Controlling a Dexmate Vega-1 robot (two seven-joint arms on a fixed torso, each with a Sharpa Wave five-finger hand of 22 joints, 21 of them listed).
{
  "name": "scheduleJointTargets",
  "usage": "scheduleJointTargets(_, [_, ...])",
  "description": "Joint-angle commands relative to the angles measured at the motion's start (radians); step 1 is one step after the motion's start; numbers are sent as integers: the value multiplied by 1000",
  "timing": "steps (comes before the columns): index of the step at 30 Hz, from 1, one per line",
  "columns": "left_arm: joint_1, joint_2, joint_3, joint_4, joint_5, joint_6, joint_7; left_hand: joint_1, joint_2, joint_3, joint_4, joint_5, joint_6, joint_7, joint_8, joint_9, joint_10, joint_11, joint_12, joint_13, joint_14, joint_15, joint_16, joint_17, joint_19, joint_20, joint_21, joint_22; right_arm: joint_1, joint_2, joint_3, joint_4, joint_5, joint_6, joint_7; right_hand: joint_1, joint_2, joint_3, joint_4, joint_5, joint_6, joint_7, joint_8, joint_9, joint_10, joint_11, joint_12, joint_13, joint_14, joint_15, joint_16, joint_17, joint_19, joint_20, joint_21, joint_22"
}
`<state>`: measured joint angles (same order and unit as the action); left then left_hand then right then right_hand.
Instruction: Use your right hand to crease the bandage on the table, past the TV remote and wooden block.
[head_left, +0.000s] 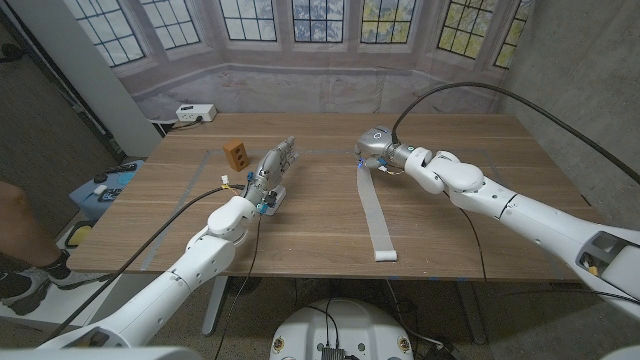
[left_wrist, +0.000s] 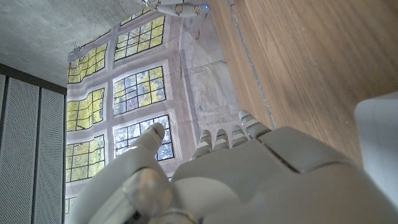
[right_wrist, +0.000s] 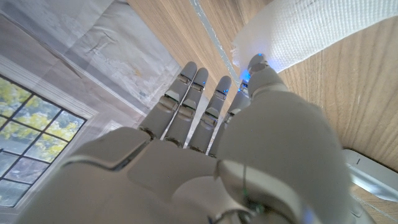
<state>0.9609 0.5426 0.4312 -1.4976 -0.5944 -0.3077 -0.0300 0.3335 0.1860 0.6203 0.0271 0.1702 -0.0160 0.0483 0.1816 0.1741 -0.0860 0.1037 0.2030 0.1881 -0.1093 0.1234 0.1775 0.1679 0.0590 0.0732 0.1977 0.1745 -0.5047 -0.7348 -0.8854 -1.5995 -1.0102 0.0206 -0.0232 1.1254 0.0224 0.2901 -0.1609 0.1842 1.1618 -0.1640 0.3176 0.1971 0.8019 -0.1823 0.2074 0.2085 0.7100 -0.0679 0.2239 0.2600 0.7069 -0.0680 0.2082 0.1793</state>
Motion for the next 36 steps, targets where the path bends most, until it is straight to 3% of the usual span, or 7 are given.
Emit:
scheduleJointTargets(1, [-7,1,-8,26,-13,-19,-29,8,-5,3,-7,4,-2,2,1,5,-9,3,-1,3,-4,0,-3,2,-6,6,-1,2,-54,5,20,-86,-43,-129,67,3,-6,9,-2,0,15,4,6,3,7,5,-1,3,9,-164,-3,0,1,-87,7,2])
scheduleJointTargets(19, [-33,2,-3,61,-22,-31,-80,11,-5,2,-10,4,-3,2,1,5,-11,3,-1,3,-7,-1,-1,2,-7,6,-1,2,-157,52,43,-189,-109,-349,112,2,-9,15,-1,-1,26,15,5,1,14,17,-2,1,15,-162,-3,-2,-1,-79,6,2])
scheduleJointTargets(36, [-45,-2,-3,86,-30,-40,-104,15,-4,2,-13,4,-2,3,2,5,-12,4,0,3,-9,-1,0,2,-8,6,-1,2,-192,88,41,-226,-139,-469,140,-4,-26,16,-2,2,31,20,3,-1,7,28,-7,0,16,-155,-8,-7,-4,-67,5,2])
